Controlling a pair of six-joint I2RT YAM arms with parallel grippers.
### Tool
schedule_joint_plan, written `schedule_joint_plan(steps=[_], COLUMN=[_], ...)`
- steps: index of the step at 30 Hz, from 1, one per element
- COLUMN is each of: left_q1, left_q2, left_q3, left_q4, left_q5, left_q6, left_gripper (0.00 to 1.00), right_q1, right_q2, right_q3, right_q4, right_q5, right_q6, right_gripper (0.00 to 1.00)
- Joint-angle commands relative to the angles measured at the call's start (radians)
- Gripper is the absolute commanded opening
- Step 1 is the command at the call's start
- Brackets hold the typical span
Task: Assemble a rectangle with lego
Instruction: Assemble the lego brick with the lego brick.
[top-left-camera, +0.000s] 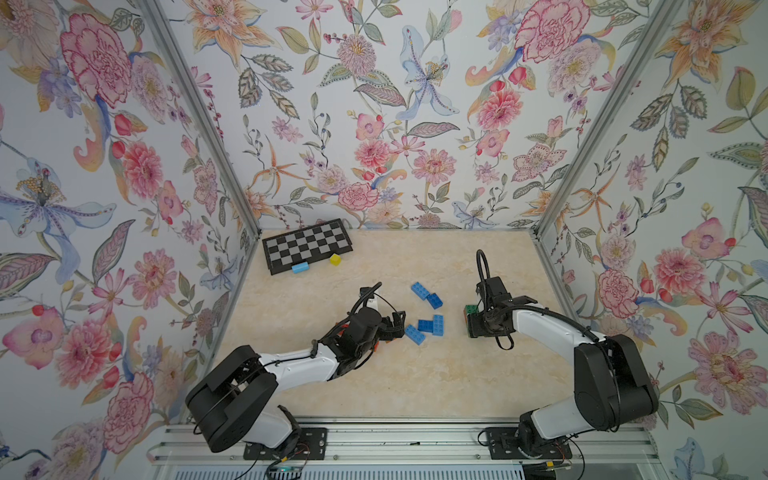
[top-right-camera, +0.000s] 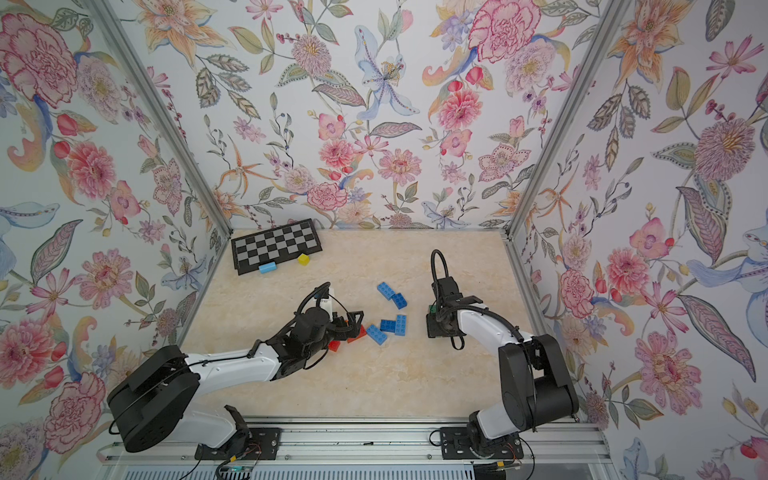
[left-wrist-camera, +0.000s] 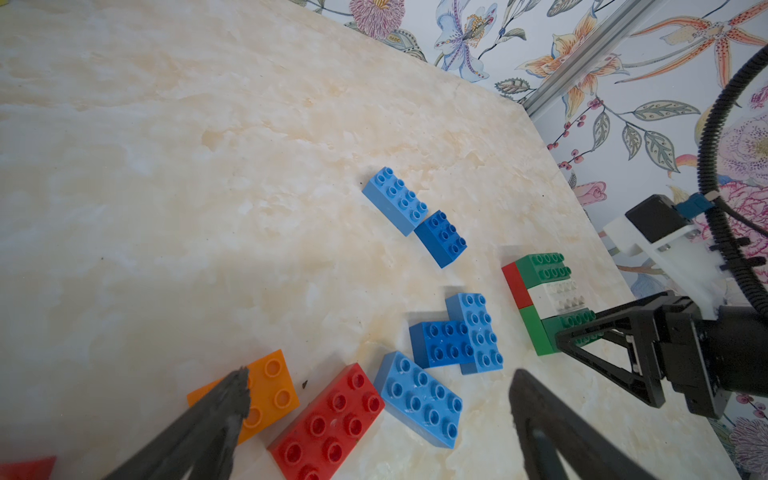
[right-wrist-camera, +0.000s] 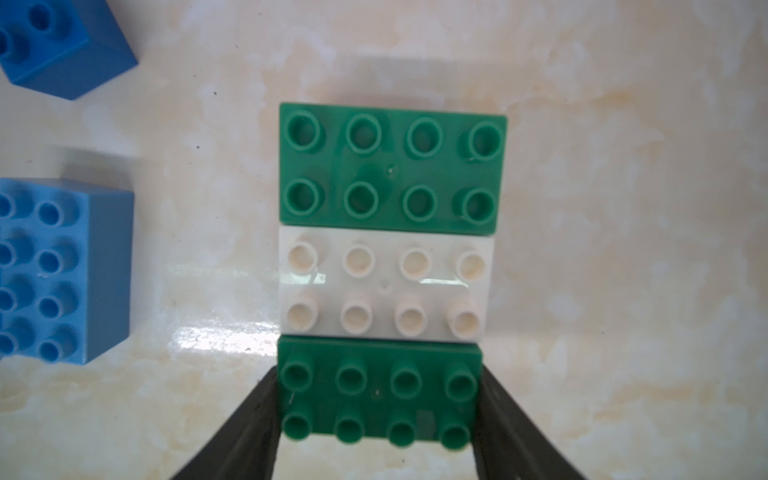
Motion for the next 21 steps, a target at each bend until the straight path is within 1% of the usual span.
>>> schedule_joint_plan(steps=[1, 9, 12, 14, 15, 17, 20, 21], left_q1=[0.012, 0.012, 0.013, 0.014, 0.014, 0.014, 0.014, 0.013], left_q2=[-0.011, -0.015, -0.019, -0.022, -0.022, -0.026, -0.036, -0.039], left_q3=[0.000, 0.004, 0.002, 0.002, 0.003, 0.004, 0.007, 0.006], left_q4=[0.033, 0.028, 0.022, 0.019, 0.017, 0.015, 0.009, 0.008], left_q5=[-0.001, -0.002, -0.004, -0.005, -0.004, -0.005, -0.007, -0.009], left_q6=[-0.015, -0.016, -0.013, -0.012, -0.011, -0.006, 0.001, 0.004], left_gripper=[0.99, 0.99, 0.99, 0.99, 0.99, 0.99, 0.99, 0.99], right_q1=[-0.005, -0.008, -0.006, -0.007, -0.007, -0.007, -0.005, -0.005], right_q2=[0.068, 0.118, 0.098, 0.071, 0.058, 0.029, -0.013, -0.025], right_q3=[-0.014, -0.010, -0.010, -0.007, -0.005, 0.003, 0.020, 0.025], right_q4=[-0.019, -0.022, -0.023, -0.026, -0.027, -0.034, -0.048, -0.053], right_q5=[0.018, 0.016, 0.001, -0.004, -0.008, -0.017, -0.026, -0.026], right_q6=[-0.023, -0.011, -0.002, 0.006, 0.007, 0.015, 0.024, 0.026], right_gripper=[0.06, 0.04, 0.11, 0.22, 0.29, 0.55, 0.82, 0.96])
